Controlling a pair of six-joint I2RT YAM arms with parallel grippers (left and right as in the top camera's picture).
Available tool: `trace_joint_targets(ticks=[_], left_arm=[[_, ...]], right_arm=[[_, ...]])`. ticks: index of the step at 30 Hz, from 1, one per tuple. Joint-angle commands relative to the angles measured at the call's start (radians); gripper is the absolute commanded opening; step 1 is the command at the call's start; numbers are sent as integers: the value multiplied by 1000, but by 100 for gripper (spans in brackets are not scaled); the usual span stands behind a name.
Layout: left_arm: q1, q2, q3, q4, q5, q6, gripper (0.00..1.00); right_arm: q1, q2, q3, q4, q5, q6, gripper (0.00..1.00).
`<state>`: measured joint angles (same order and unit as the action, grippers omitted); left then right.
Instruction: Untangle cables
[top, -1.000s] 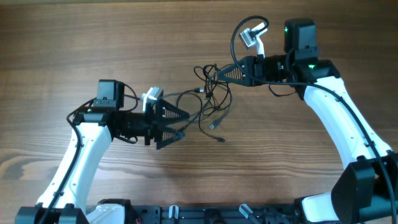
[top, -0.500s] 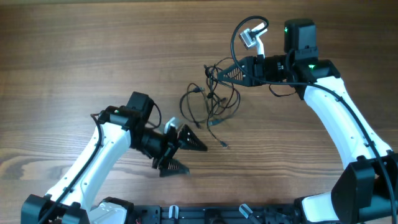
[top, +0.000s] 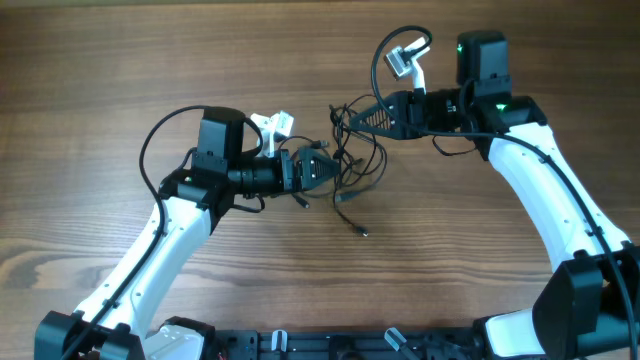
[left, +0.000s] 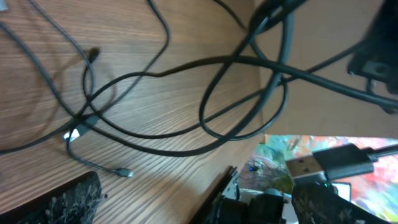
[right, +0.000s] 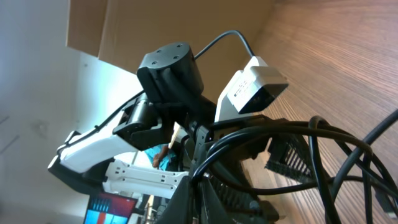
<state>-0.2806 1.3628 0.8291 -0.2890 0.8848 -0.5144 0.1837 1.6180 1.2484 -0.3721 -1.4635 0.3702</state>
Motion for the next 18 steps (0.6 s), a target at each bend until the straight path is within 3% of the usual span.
trace_joint_targets(ticks=[1,4,10,18], left_arm=[[-2,6,3,30,11,13,100],[30,6,3,85,5,-8,100],[180,6,3,183,29,-150,100],[197,8,3,278,164,-156,100]], right_arm=[[9,6,2,113,-160,60,4],[16,5,2,209,-160,139,4],[20,5,2,214,-153,154,4],[78,5,2,243,-90,211,4]])
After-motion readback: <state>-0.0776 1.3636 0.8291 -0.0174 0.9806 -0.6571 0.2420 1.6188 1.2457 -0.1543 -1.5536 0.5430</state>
